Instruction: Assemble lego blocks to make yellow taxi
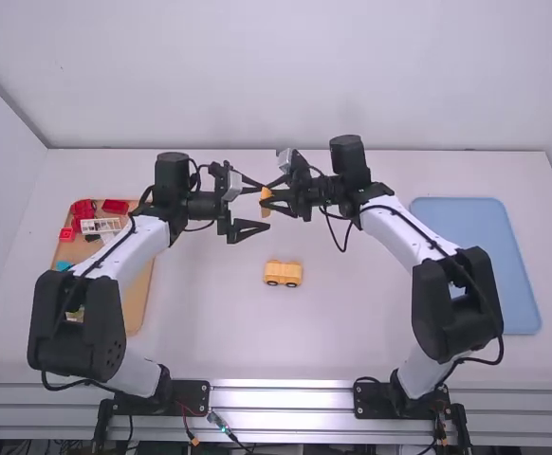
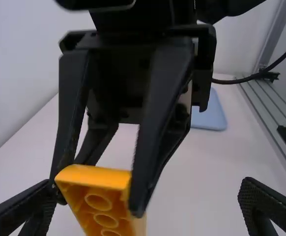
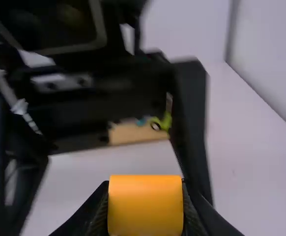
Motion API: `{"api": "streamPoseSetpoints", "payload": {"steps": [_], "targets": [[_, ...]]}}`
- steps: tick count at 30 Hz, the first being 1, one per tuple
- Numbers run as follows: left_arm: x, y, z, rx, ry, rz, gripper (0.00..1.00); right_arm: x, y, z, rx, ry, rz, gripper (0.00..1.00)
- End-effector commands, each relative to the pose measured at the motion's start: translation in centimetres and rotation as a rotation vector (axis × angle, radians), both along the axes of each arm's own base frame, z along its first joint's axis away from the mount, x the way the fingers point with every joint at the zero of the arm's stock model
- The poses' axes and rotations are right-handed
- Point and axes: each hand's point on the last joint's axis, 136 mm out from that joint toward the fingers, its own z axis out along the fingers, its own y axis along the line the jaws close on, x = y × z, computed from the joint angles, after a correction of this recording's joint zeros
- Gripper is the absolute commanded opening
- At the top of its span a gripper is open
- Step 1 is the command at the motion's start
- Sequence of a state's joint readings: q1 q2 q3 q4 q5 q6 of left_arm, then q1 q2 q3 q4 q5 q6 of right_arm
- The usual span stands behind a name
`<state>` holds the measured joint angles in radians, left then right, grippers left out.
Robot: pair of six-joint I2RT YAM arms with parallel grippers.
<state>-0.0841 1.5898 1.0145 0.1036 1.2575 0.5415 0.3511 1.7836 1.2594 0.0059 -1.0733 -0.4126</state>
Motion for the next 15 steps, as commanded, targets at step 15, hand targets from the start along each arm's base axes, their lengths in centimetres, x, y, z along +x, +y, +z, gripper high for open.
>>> {"api": "streamPoseSetpoints", "payload": {"steps": [15], "targets": [[4.6, 3.7, -4.8, 0.268, 0.082, 0.361, 0.99, -1.5, -14.6, -11.3, -1.029, 0.045, -0.276, 0.25]]}}
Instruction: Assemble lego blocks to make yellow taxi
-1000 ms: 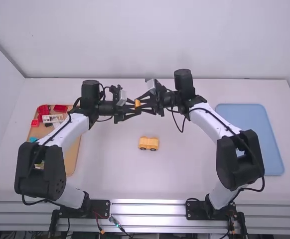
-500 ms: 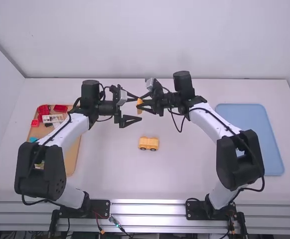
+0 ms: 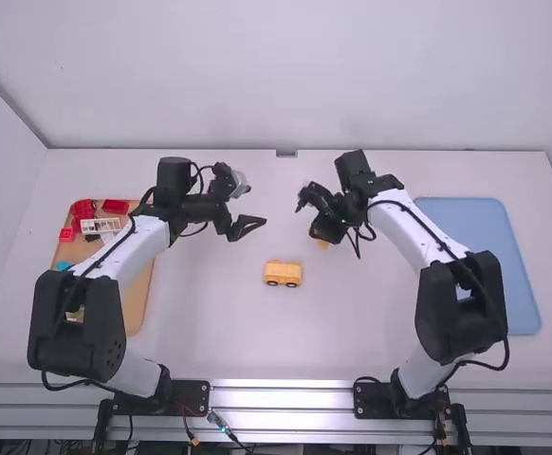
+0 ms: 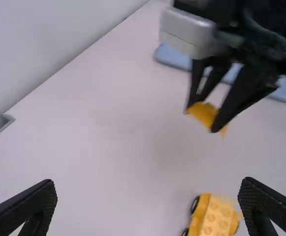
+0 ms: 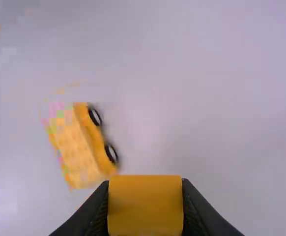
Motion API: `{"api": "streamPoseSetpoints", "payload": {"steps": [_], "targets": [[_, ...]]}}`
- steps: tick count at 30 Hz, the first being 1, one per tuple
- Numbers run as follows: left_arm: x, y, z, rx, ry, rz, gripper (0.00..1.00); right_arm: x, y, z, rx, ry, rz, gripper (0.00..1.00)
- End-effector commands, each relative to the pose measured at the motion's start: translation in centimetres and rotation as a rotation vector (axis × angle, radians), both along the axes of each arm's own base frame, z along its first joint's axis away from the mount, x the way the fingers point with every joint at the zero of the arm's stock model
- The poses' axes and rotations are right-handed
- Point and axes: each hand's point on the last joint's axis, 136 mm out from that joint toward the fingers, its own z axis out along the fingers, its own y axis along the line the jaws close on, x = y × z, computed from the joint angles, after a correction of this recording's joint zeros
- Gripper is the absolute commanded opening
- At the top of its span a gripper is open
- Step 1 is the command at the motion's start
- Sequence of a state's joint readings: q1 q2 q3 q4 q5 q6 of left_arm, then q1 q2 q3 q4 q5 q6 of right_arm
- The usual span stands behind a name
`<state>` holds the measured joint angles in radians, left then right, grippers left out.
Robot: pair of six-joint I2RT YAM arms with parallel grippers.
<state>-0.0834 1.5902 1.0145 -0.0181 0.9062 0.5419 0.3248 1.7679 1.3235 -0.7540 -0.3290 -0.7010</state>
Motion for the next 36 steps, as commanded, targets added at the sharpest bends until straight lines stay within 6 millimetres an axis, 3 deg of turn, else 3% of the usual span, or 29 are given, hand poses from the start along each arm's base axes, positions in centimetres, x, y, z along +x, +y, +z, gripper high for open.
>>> {"api": "streamPoseSetpoints", "payload": {"steps": [1, 7, 15, 25, 31, 33, 36], "targets": [[1.2, 1.2, -0.1, 0.058, -0.02, 0.073, 0.98, 0.2, -3.1, 0.2, -0.218, -0.082, 0.066, 0.26], [1.1, 1.1, -0.2, 0.058, -0.014, 0.07, 0.99, -1.9, -4.2, -2.7, -0.355, 0.0, 0.151, 0.27], [0.9, 1.0, -0.4, 0.06, -0.002, 0.069, 0.99, -3.7, -3.7, -7.9, -0.433, 0.125, 0.283, 0.19], [1.7, 2.1, -1.1, 0.109, 0.002, 0.13, 0.99, -5.5, -2.5, -11.1, -0.458, 0.202, 0.377, 0.2], [1.6, 2.1, -1.2, 0.109, 0.008, 0.13, 0.99, -5.2, -2.4, -12.6, -0.455, 0.165, 0.386, 0.18], [1.5, 1.9, -1.2, 0.109, 0.007, 0.126, 0.99, -5.2, -2.4, -12.7, -0.455, 0.163, 0.391, 0.3], [1.6, 2.0, -1.2, 0.11, 0.008, 0.128, 0.99, -4.9, -2.8, -12.5, -0.48, 0.152, 0.378, 0.67]]}}
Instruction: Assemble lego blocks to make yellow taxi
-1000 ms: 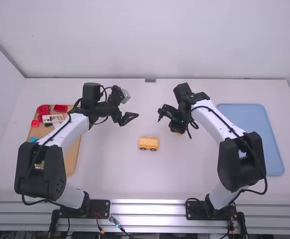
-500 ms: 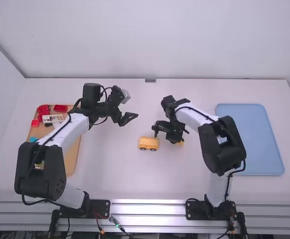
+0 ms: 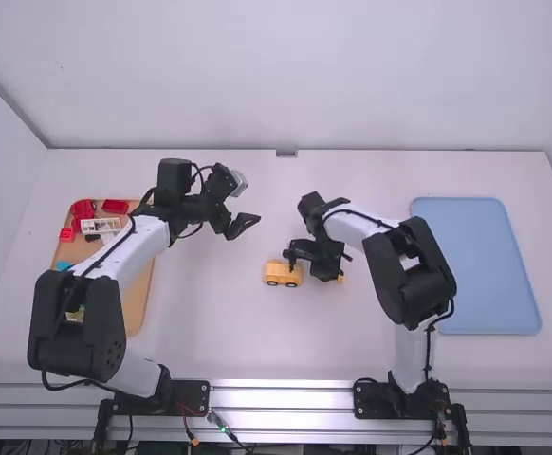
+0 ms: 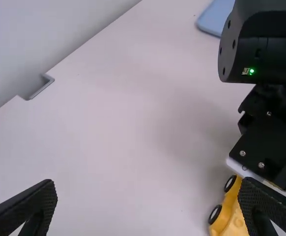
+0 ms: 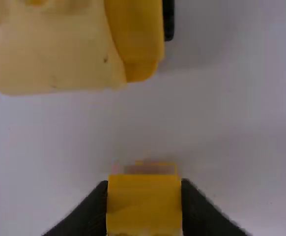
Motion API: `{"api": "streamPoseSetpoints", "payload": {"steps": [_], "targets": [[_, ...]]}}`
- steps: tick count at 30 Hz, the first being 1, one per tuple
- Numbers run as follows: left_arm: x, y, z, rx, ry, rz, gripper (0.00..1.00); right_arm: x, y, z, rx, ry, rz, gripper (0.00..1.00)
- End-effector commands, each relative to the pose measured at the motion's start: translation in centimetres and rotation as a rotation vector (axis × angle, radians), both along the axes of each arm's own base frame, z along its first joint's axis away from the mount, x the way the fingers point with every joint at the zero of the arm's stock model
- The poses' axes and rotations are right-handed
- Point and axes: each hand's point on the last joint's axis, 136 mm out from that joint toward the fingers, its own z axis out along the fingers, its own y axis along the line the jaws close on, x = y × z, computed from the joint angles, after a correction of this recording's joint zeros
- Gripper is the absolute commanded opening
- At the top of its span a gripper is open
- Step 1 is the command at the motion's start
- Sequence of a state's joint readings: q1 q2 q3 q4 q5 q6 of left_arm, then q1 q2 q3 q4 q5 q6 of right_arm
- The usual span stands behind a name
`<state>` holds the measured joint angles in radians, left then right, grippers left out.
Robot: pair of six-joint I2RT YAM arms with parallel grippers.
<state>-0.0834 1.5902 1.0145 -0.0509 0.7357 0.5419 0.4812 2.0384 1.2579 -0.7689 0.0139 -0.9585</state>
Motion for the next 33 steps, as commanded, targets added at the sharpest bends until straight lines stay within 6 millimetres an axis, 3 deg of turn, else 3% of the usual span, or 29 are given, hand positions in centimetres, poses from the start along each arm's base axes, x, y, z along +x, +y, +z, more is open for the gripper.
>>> {"api": "streamPoseSetpoints", "payload": {"steps": [1, 3, 6, 12, 20, 25, 33], "targets": [[0.2, 0.0, 0.7, -0.004, -0.015, -0.004, 0.99, -0.1, -0.7, -0.5, -0.034, 0.004, -0.013, 0.78], [0.2, 0.1, 0.7, -0.004, -0.014, -0.001, 0.99, 0.4, -0.6, -0.2, -0.038, -0.014, -0.034, 0.89], [-0.1, 0.0, 0.4, 0.001, -0.004, -0.008, 0.99, 1.2, 0.1, 0.5, -0.01, -0.028, -0.047, 0.99], [-0.6, 0.0, -0.2, 0.017, 0.009, -0.025, 0.99, 0.5, 0.9, 3.4, 0.159, 0.04, -0.032, 0.99], [-3.7, -1.6, -1.7, 0.014, -0.091, -0.247, 0.99, 0.7, 0.5, 7.0, 0.471, 0.022, -0.11, 0.99], [-5.5, -2.5, -2.4, -0.043, -0.142, -0.335, 0.99, 0.9, -0.1, 6.0, 0.6, -0.043, -0.108, 0.99], [-8.0, -3.3, -3.4, -0.132, -0.196, -0.411, 0.99, 0.3, -1.1, 2.4, 0.712, -0.132, -0.134, 0.99]]}}
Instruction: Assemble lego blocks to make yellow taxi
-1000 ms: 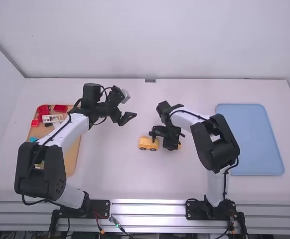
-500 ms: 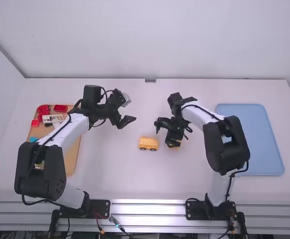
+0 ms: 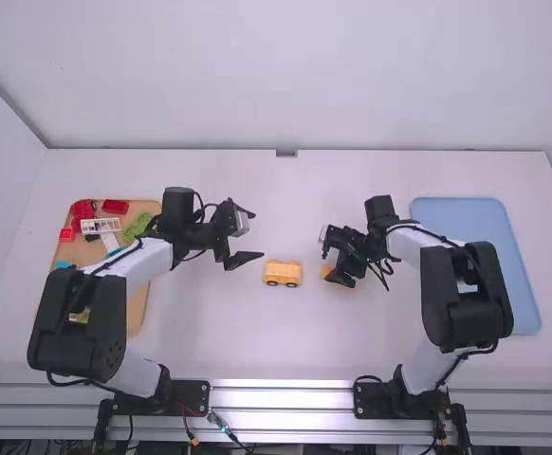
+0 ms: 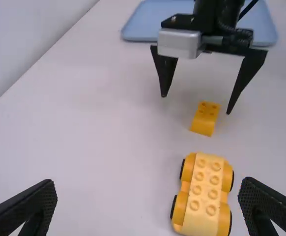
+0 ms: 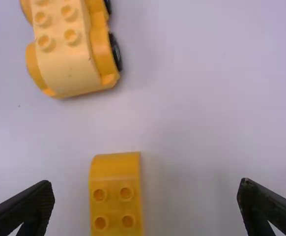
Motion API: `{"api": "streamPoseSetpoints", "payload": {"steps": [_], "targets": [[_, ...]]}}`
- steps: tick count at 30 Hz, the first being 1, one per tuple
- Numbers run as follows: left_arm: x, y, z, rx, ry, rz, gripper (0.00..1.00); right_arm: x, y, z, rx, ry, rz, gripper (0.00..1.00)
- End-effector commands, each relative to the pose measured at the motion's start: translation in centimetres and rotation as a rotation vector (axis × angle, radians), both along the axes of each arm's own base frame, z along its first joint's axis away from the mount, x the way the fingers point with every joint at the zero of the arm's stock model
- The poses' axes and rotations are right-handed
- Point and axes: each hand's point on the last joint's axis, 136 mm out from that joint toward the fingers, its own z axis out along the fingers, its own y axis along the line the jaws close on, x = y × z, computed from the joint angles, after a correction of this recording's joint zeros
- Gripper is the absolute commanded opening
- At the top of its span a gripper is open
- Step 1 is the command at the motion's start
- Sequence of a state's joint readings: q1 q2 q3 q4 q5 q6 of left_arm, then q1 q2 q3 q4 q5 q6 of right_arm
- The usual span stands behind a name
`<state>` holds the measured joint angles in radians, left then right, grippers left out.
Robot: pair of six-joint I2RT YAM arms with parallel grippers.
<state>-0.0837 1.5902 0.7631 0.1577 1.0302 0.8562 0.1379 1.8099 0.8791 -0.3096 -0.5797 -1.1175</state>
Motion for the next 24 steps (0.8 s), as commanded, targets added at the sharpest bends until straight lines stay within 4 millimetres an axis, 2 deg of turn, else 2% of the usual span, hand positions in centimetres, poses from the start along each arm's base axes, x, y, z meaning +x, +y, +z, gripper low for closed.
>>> {"api": "streamPoseSetpoints", "payload": {"steps": [1, 7, 14, 24], "targets": [[-1.7, -0.7, -0.1, -0.065, -0.001, -0.077, 0.99, -1.0, 0.3, -0.3, 0.054, 0.003, 0.007, 0.99], [-2.8, -1.2, -0.6, -0.123, -0.017, -0.139, 0.99, -1.5, 0.1, -0.6, 0.131, -0.056, 0.036, 1.0], [-3.0, -1.6, -0.9, -0.157, 0.009, -0.156, 0.99, -1.5, -0.8, -0.5, 0.24, -0.175, 0.036, 0.94], [-3.9, -3.1, -1.0, -0.145, -0.026, -0.213, 0.99, -1.3, -0.9, -1.2, 0.267, -0.152, 0.007, 0.92]]}}
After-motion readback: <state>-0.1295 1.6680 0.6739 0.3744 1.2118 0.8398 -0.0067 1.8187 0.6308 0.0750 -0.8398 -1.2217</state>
